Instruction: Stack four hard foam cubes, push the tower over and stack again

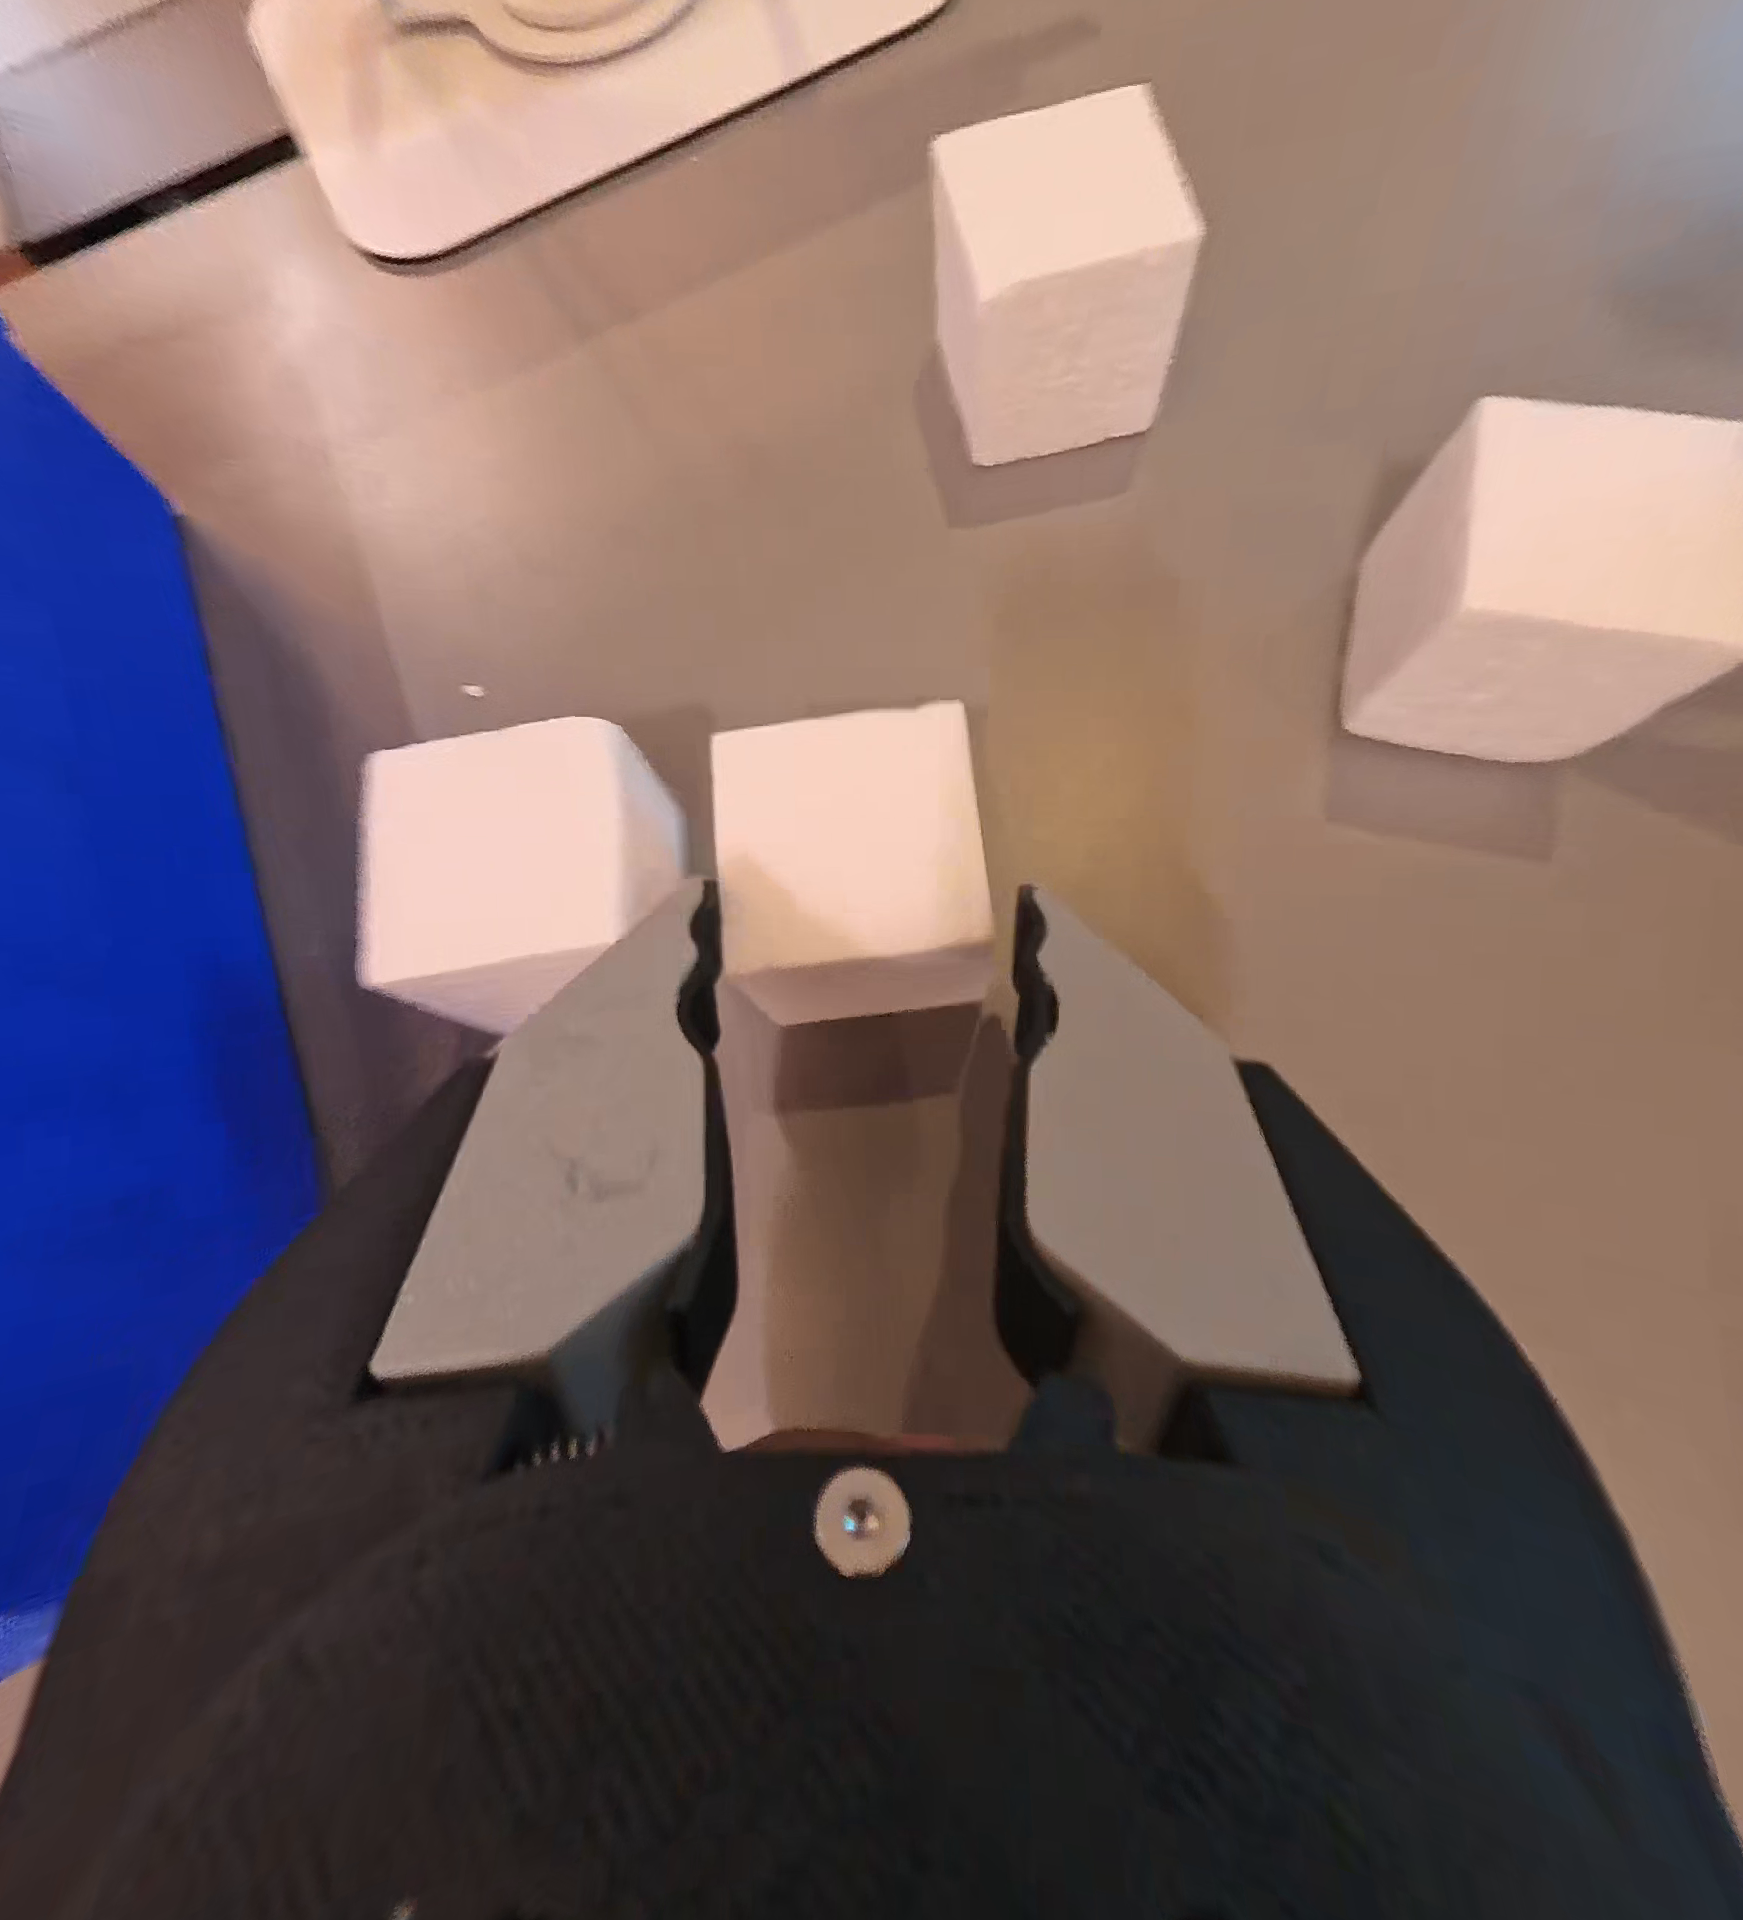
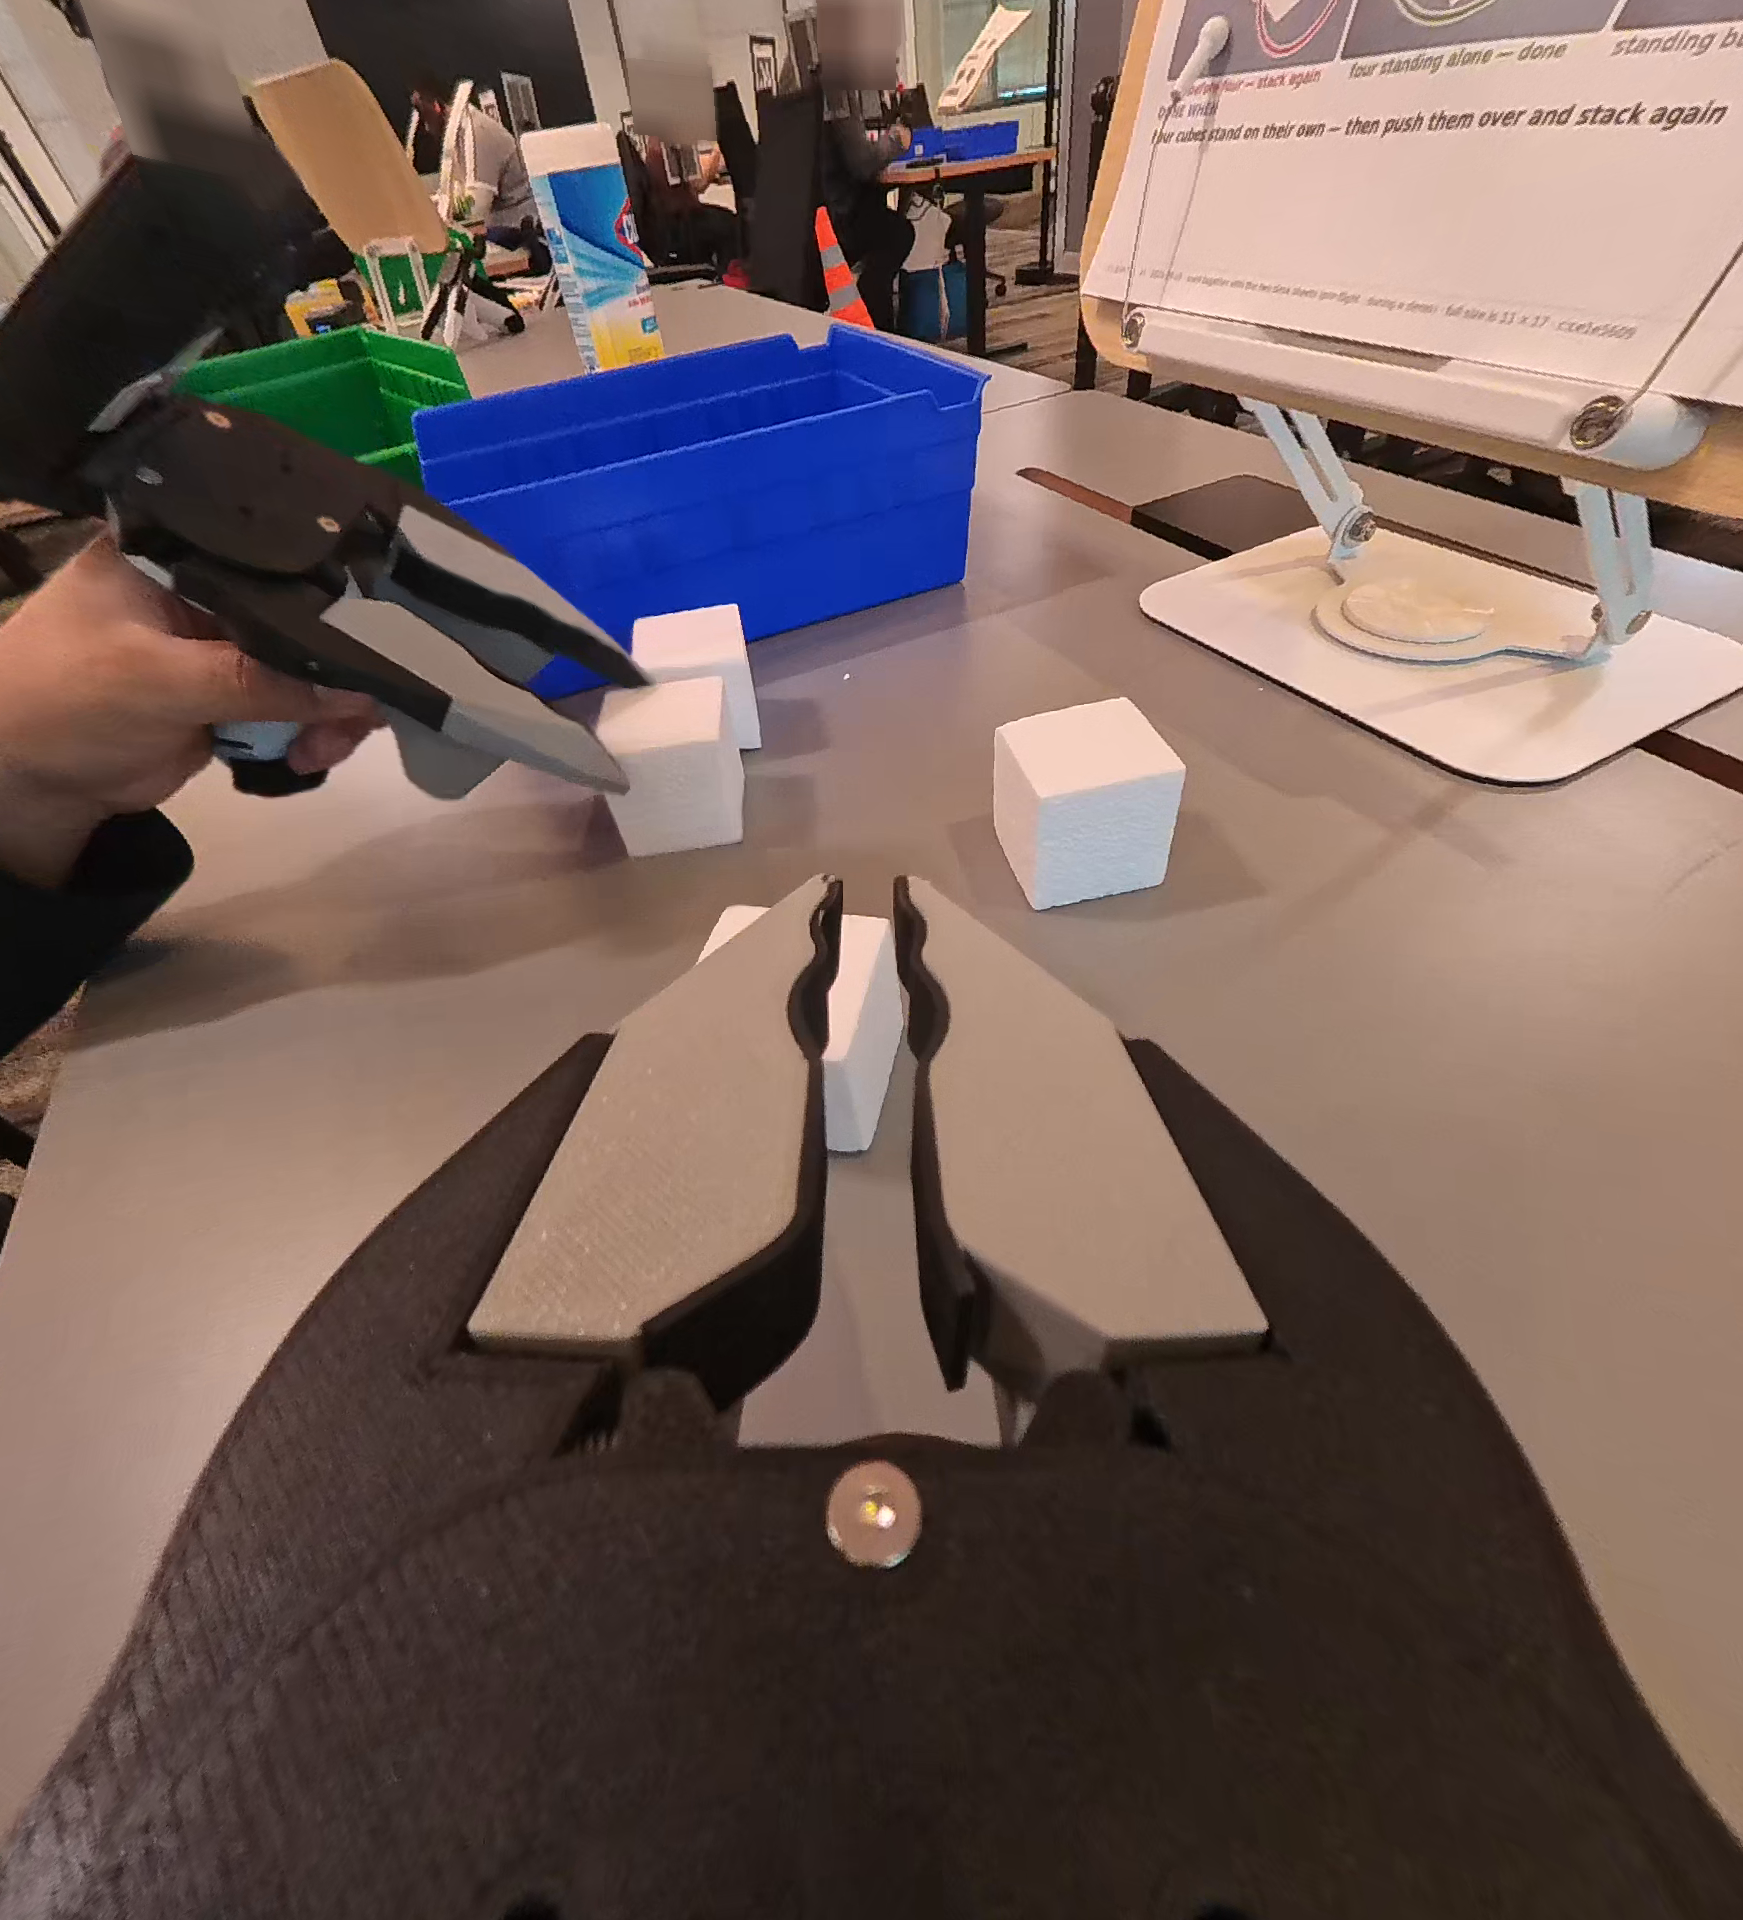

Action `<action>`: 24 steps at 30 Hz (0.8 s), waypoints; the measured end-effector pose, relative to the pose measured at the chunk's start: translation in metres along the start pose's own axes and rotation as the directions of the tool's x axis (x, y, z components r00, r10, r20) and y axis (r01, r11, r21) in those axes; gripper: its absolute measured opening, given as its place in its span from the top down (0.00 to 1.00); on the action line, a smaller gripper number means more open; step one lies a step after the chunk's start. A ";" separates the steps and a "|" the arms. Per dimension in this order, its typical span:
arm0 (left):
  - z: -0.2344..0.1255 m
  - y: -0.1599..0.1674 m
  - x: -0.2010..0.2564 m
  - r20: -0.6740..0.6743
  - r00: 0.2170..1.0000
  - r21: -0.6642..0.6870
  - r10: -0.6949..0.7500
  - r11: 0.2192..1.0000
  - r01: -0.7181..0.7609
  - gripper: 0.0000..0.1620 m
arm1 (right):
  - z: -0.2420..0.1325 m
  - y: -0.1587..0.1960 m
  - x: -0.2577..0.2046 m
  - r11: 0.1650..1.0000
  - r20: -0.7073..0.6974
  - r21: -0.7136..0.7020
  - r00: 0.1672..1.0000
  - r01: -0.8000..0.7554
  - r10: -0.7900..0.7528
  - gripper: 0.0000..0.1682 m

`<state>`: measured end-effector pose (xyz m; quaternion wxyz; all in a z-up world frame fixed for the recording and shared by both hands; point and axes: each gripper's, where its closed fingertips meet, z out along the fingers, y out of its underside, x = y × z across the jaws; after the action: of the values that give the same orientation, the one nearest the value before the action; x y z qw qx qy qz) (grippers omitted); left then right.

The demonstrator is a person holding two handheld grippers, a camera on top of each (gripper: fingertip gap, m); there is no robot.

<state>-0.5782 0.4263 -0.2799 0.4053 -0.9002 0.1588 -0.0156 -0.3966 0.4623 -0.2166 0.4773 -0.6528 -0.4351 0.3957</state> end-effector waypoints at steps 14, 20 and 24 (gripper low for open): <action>0.017 -0.003 0.043 -0.140 0.990 0.060 -0.019 0.998 0.028 0.60 | 0.002 0.004 0.001 1.000 0.005 -0.010 1.000 -0.011 0.011 0.96; 0.032 -0.006 0.048 -0.139 0.987 0.050 -0.077 0.995 0.084 0.58 | 0.002 0.003 -0.001 1.000 0.004 -0.009 1.000 -0.004 0.004 0.96; 0.039 0.010 0.043 -0.064 0.997 -0.017 -0.047 0.999 0.046 0.58 | 0.001 0.001 -0.001 1.000 0.009 -0.001 1.000 -0.009 0.009 0.95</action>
<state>-0.5338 0.4356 -0.3181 0.3925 -0.9057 0.1510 -0.0527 -0.3978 0.4611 -0.2176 0.4732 -0.6534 -0.4344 0.4006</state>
